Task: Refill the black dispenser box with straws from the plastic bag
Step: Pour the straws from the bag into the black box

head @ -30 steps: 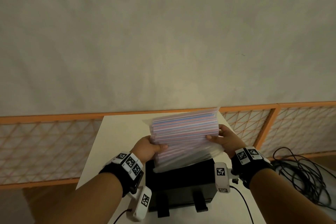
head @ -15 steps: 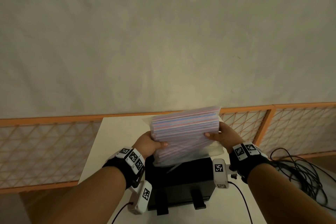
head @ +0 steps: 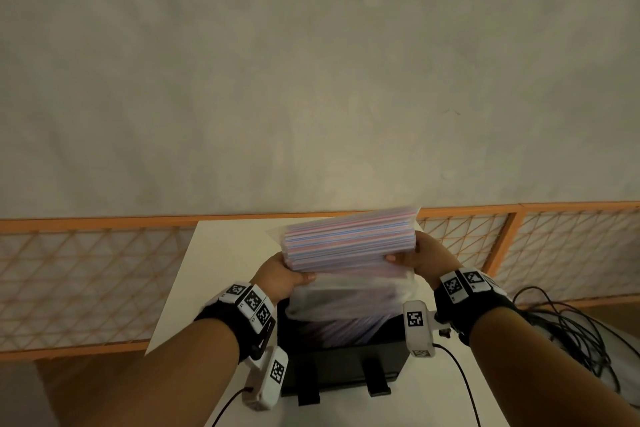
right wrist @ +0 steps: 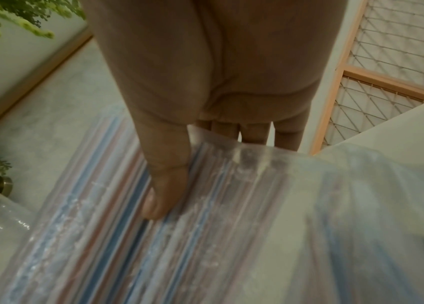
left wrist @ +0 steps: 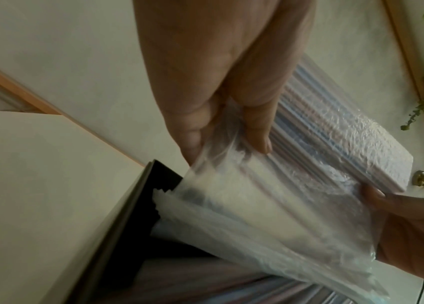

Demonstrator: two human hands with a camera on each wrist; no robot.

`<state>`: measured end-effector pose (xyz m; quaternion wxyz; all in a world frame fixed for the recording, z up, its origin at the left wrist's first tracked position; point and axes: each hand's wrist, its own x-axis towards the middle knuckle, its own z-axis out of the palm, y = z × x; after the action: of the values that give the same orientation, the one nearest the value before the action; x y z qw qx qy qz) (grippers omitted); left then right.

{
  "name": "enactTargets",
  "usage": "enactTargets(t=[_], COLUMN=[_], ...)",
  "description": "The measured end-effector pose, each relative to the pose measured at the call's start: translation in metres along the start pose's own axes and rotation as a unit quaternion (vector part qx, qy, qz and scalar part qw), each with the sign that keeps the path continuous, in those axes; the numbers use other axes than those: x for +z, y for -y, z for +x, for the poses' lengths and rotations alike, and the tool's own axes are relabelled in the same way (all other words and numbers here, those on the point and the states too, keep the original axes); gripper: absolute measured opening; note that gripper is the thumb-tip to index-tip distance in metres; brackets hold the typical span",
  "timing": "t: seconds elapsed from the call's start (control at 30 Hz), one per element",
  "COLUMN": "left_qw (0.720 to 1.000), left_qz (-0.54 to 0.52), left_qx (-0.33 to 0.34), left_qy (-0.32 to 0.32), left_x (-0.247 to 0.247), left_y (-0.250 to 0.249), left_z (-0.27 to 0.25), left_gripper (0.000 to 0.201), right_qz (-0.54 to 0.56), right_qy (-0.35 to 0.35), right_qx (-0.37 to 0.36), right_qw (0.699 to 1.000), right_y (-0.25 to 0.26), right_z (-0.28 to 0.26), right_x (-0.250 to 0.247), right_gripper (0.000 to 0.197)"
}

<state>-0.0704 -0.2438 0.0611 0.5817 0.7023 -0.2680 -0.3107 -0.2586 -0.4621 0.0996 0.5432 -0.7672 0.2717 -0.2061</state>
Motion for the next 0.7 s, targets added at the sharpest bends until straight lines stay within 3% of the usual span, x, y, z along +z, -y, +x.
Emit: enactTargets(t=[0.23,0.4,0.47,0.6,0.7], left_qw=[1.000,0.995,0.992,0.989,0.993], left_qz=[-0.005,-0.064,-0.096,-0.123,-0.102], left_qx=[-0.007,-0.022,-0.039,-0.048,-0.046], left_qy=[0.002,0.067,0.069,0.065,0.028], left_x=[0.000,-0.001,-0.001,-0.001,-0.002], left_y=[0.006,0.005,0.000,0.001,0.007], left_z=[0.000,-0.002,-0.007,-0.012,-0.010], left_gripper=[0.037,0.082,0.075,0.038,0.047], right_qz=[-0.072,-0.096,-0.113,-0.126,-0.138], right_qy=[-0.014,-0.008,-0.008,-0.013,-0.018], right_qx=[0.007,0.016,0.016,0.018,0.016], right_qw=[0.997,0.995,0.993,0.992,0.990], right_y=[-0.001,-0.009,-0.007,0.002,0.002], right_z=[0.007,0.012,0.010,0.005,0.007], right_x=[0.000,-0.008,-0.009,-0.006,-0.005], right_gripper=[0.075,0.073,0.065,0.046,0.052])
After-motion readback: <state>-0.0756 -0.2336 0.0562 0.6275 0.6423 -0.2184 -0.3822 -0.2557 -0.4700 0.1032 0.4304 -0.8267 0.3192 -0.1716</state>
